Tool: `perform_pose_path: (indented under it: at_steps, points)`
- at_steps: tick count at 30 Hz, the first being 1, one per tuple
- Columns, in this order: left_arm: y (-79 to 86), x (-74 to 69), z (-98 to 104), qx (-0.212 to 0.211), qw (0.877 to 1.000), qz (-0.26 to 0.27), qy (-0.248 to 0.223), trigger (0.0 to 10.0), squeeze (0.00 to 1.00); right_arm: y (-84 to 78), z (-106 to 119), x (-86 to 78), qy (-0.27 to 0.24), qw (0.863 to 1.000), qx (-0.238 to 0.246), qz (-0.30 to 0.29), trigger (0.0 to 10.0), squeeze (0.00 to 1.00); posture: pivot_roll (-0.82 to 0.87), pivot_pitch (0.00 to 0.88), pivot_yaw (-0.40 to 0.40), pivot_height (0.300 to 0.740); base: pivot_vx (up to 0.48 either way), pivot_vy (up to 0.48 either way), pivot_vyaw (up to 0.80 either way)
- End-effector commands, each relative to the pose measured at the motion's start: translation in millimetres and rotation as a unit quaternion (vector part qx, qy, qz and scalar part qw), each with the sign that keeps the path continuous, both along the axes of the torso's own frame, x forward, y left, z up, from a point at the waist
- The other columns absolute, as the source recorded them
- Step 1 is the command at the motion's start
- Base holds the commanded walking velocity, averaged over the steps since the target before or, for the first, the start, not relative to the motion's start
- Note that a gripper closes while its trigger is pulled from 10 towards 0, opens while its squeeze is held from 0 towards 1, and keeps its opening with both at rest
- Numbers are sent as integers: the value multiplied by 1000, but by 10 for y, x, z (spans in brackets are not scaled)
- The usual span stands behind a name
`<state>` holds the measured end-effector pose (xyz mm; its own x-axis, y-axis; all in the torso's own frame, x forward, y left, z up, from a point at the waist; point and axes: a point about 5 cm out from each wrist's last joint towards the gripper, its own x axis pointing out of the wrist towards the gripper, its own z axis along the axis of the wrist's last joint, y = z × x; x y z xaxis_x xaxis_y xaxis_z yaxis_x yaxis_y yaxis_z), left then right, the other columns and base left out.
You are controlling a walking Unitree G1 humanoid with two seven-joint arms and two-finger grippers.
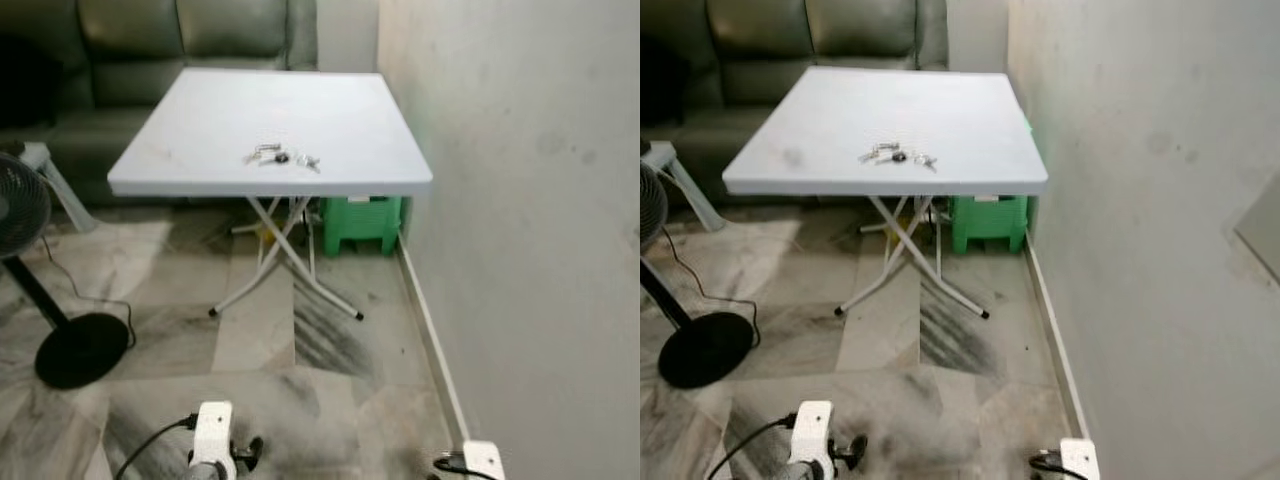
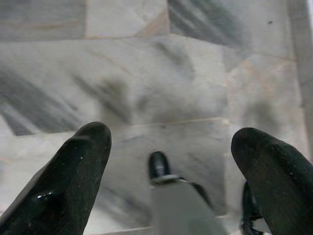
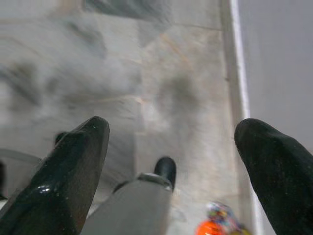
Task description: Hang keys on a hook
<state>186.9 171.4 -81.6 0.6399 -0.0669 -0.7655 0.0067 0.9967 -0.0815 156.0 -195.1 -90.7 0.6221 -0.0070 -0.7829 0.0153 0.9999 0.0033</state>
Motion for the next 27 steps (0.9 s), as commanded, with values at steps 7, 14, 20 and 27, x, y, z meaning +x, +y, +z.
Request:
perform_pose_path:
  at_steps: [7,14,20,27]
  points:
    - [-38,58,28,-7,1000,-5,-9,10000,0,-68,-15,-61,9,1000,-5,-4,10000,0,-40,0,5,740,0,349,0]
    - [-48,66,32,-9,1000,-4,-12,10000,0,-71,-14,-61,8,1000,-4,-3,10000,0,-37,0,1,740,0,463,0]
    - [-63,70,35,-11,1000,-5,-14,10000,0,-73,-17,-71,10,1000,-3,-3,10000,0,-37,0,1,740,0,461,0]
    - [-66,84,43,-11,1000,-6,-17,10000,0,-71,-18,-72,10,1000,-2,-3,10000,0,-37,0,1,740,0,480,0]
